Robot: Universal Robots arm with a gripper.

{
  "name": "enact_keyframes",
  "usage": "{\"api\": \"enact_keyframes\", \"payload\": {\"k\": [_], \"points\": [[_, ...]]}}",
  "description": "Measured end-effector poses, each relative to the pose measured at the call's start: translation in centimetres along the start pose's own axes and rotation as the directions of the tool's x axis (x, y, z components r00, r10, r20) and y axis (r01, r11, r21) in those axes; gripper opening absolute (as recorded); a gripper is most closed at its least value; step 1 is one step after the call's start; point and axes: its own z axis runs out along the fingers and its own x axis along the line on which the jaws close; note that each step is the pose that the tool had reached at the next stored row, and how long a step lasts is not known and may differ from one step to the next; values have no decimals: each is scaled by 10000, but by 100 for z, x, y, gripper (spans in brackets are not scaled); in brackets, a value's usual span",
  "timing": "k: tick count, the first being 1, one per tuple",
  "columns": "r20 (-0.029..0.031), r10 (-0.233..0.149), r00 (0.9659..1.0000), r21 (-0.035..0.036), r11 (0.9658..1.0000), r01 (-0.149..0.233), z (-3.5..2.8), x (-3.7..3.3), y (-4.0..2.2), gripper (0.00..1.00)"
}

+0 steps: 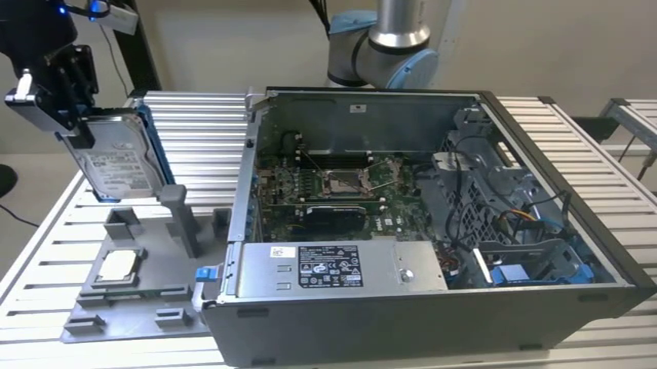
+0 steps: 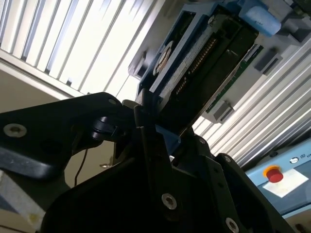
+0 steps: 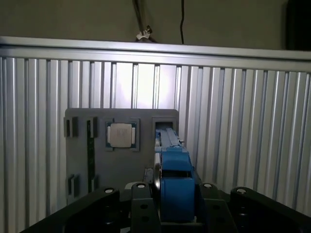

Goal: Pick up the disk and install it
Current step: 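Pick up the disk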

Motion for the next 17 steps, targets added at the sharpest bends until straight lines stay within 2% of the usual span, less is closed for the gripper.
{"api": "enact_keyframes", "payload": {"k": [11, 17], "points": [[0, 0, 10000, 0, 10000, 0, -267, -1, 3, 0], [-2, 0, 10000, 0, 10000, 0, -380, -2, 5, 0]]}}
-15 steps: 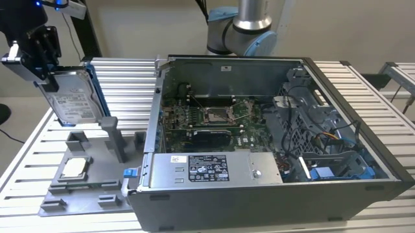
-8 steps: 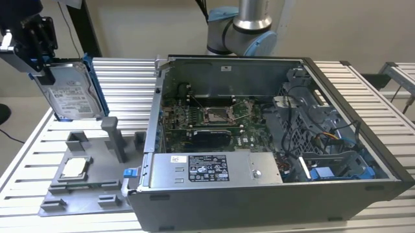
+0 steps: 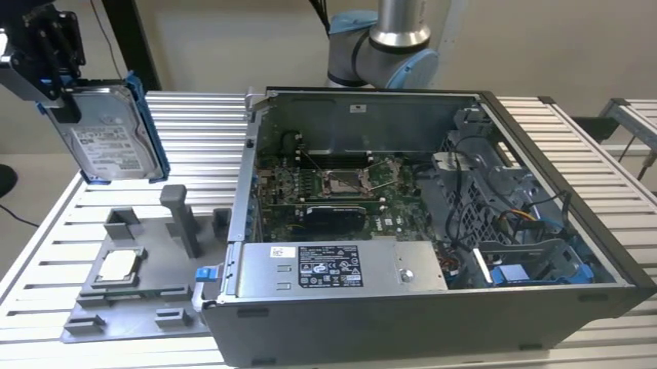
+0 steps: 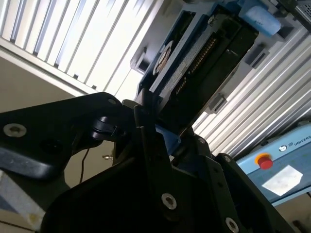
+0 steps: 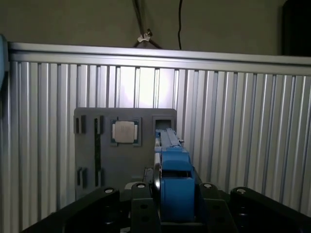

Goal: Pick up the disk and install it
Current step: 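Pick up the disk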

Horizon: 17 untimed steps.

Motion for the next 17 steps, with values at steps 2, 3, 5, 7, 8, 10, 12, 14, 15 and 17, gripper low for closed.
{"api": "enact_keyframes", "payload": {"k": [2, 3, 5, 7, 8, 10, 12, 14, 15, 17], "points": [[0, 0, 10000, 1, 10000, 0, -48, 0, 1, 0], [0, 0, 10000, 0, 10000, 0, -73, 0, 1, 0], [0, 0, 10000, 0, 10000, 0, -132, -1, 2, 0], [-1, 0, 10000, 0, 10000, 0, -189, -1, 3, 0], [-1, 0, 10000, 0, 10000, 0, -214, -1, 3, 0], [0, 0, 10000, 1, 10000, 0, -256, -1, 3, 0], [-3, 0, 10000, 0, 10000, 0, -304, -1, 4, 0], [-3, 0, 10000, 1, 10000, 0, -345, -1, 5, 0], [-5, 0, 10000, -1, 10000, 0, -372, -2, 5, 0], [-5, 0, 10000, 1, 10000, 0, -417, -2, 6, 0]]}}
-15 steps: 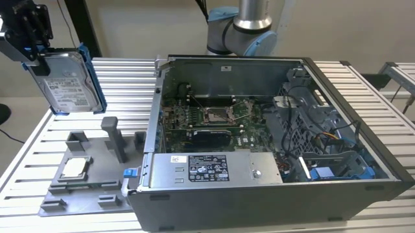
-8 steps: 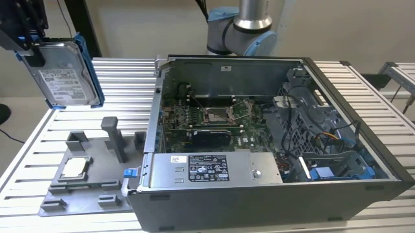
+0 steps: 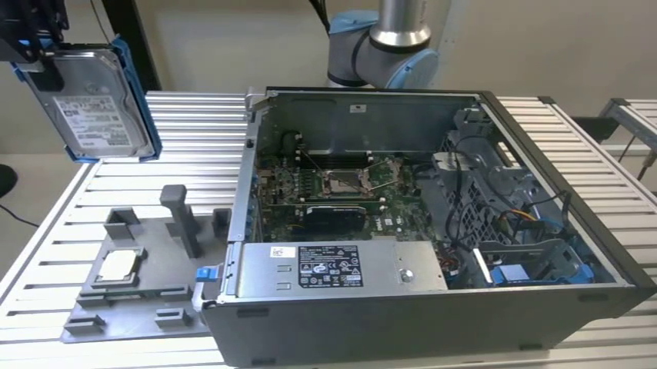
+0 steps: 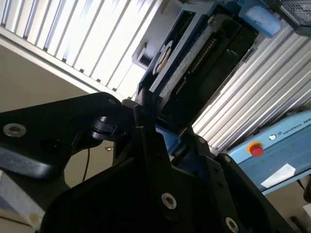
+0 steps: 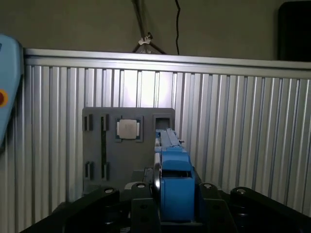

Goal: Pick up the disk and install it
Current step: 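Pick up the disk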

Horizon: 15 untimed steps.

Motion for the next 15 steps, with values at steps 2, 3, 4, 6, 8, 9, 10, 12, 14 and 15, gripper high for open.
{"api": "enact_keyframes", "payload": {"k": [2, 3, 4, 6, 8, 9, 10, 12, 14, 15], "points": [[-1, 0, 10000, -2, 10000, 0, -45, 0, 1, 0], [-1, 0, 10000, -2, 10000, 0, -68, 0, 1, 0], [-1, 0, 10000, -1, 10000, 0, -92, -1, 1, 0], [0, 0, 10000, 0, 10000, 0, -145, -1, 2, 0], [-1, 0, 10000, -2, 10000, 0, -200, -1, 3, 0], [-1, -1, 10000, -1, 10000, 1, -229, -1, 2, 0], [0, -1, 10000, 0, 10000, 1, -257, -1, 3, 0], [-1, -1, 10000, -1, 10000, 1, -318, -1, 4, 0], [0, 0, 10000, -1, 10000, 0, -373, -1, 5, 0], [-1, 0, 10000, -1, 10000, 0, -389, -2, 5, 0]]}}
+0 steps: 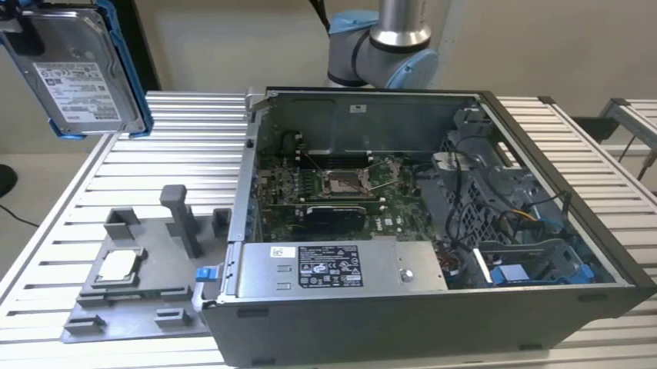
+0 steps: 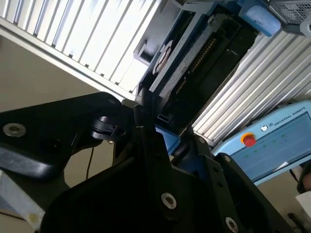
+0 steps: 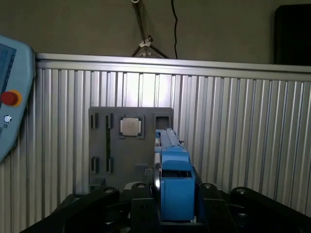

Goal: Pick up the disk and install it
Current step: 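Pick up the disk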

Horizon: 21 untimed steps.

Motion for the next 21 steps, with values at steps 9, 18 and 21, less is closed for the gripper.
{"api": "enact_keyframes", "payload": {"k": [9, 18, 21], "points": [[-13, 1, 10000, -1, 10000, -1, 0, 0, -19, 0], [-13, 0, 10000, 1, 10000, 0, 0, 4, -91, 0], [-14, 1, 10000, 0, 10000, -1, -1, 4, -92, 0]]}}
